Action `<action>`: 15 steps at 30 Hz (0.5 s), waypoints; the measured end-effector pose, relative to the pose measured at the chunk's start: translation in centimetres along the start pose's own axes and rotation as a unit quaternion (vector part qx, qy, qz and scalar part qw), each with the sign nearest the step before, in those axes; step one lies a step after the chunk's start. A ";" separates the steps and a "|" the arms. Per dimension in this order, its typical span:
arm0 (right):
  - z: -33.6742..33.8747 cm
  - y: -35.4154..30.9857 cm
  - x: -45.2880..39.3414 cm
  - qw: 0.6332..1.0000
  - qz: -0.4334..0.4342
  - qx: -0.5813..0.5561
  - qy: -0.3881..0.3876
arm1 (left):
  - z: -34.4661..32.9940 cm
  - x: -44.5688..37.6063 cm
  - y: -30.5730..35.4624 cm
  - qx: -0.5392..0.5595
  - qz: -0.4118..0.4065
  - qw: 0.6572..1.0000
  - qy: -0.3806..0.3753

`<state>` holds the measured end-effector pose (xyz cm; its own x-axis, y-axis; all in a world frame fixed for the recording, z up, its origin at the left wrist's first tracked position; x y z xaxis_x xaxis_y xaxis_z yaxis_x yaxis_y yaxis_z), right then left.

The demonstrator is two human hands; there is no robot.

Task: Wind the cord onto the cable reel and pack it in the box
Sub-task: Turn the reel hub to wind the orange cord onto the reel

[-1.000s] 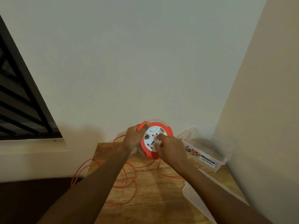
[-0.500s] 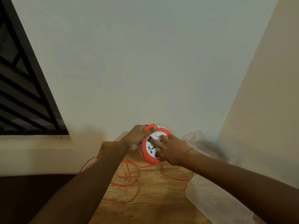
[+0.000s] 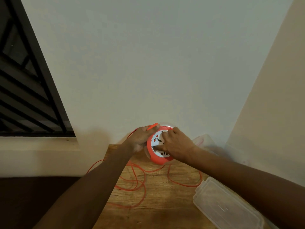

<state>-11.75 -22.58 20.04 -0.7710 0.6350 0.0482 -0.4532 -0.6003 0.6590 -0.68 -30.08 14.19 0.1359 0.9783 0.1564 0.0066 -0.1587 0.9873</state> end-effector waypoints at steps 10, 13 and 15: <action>-0.8 -0.2 -0.4 0.999 -0.011 -0.041 0.015 | 0.1 -0.6 0.3 -0.028 -0.002 0.999 -0.018; -1.2 -0.1 -0.7 0.998 -0.003 -0.041 0.042 | -0.1 -0.5 0.8 -0.018 -0.004 1.000 -0.023; -1.5 0.4 -0.6 0.994 -0.039 -0.074 0.072 | 0.1 -0.4 1.1 -0.016 -0.010 1.000 -0.005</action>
<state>-12.14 -23.93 19.17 -0.7819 0.6130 -0.1139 -0.5673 -0.6237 0.5376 -0.61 -30.69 15.18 0.1456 0.9799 0.1363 -0.0214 -0.1346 0.9907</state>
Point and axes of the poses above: each hand's wrist, its own x-axis away from the middle knuckle, its own z-axis out of the back of the hand, y = z × x, the point moved 8 cm from there along -x, towards the middle knuckle
